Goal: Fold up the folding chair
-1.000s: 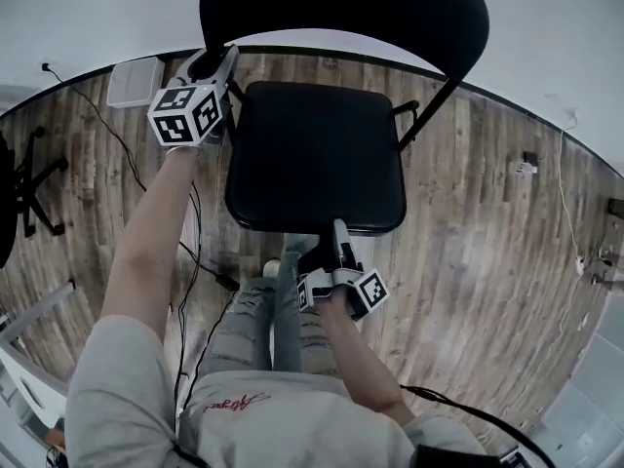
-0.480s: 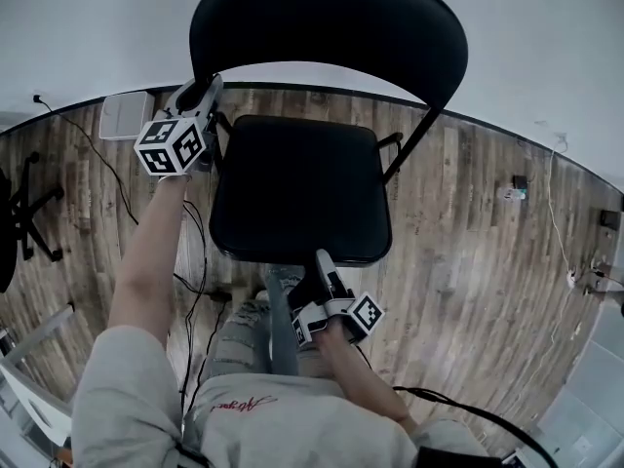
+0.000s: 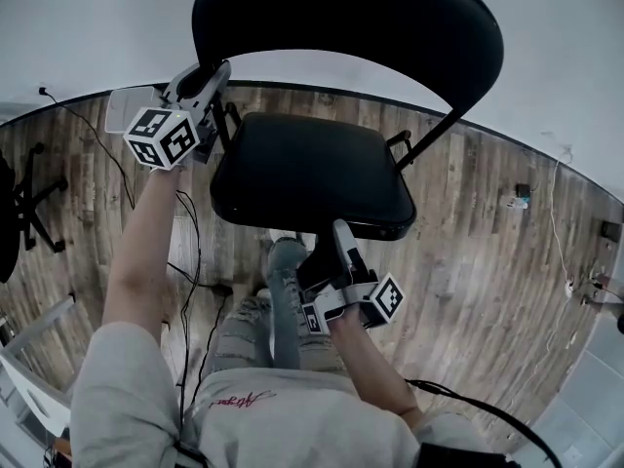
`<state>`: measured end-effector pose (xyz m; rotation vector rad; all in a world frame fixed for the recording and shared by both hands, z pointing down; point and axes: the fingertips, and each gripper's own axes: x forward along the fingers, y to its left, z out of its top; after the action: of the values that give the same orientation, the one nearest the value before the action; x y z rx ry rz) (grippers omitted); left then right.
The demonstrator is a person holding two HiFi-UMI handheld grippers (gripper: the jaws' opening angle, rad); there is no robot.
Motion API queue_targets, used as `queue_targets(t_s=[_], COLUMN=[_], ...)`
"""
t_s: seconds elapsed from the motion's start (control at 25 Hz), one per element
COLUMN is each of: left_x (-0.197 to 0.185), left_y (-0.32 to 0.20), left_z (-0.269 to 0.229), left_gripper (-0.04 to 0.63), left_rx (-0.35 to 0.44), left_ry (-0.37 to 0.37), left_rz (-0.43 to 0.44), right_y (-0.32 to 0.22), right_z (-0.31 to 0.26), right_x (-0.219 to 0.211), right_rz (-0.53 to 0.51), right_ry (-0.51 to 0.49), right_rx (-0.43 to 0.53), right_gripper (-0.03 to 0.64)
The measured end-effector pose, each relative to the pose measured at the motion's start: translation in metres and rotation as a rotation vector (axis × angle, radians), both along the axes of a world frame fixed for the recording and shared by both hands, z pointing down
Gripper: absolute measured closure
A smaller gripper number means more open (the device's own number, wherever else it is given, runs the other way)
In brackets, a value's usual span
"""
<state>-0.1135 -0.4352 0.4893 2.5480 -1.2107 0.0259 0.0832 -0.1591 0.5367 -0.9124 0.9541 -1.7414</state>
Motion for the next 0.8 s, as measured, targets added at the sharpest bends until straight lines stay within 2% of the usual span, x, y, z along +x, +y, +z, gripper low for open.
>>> queue_targets(t_s=[0.12, 0.28, 0.52, 0.64, 0.8], left_x=[0.001, -0.003, -0.024, -0.028, -0.029], left_y=[0.0, -0.001, 0.001, -0.001, -0.013], left_z=[-0.005, -0.013, -0.003, -0.001, 0.002], left_gripper=[0.514, 0.514, 0.514, 0.514, 0.517], left_rx=[0.01, 0.022, -0.03, -0.03, -0.041], left_ry=[-0.001, 0.008, 0.066, 0.084, 0.088], left_rz=[0.012, 0.011, -0.035, -0.039, -0.039], right_y=[-0.021, -0.055, -0.102, -0.123, -0.135], right_z=[-0.011, -0.029, -0.04, -0.046, -0.05], right_x=[0.003, 0.011, 0.03, 0.034, 0.023], right_rz=[0.012, 0.021, 0.072, 0.041, -0.037], right_ry=[0.029, 0.128, 0.233, 0.282, 0.286], right_rx=[0.021, 0.083, 0.13, 0.16, 0.221], right_gripper=[0.445, 0.492, 0.552, 0.565, 0.566])
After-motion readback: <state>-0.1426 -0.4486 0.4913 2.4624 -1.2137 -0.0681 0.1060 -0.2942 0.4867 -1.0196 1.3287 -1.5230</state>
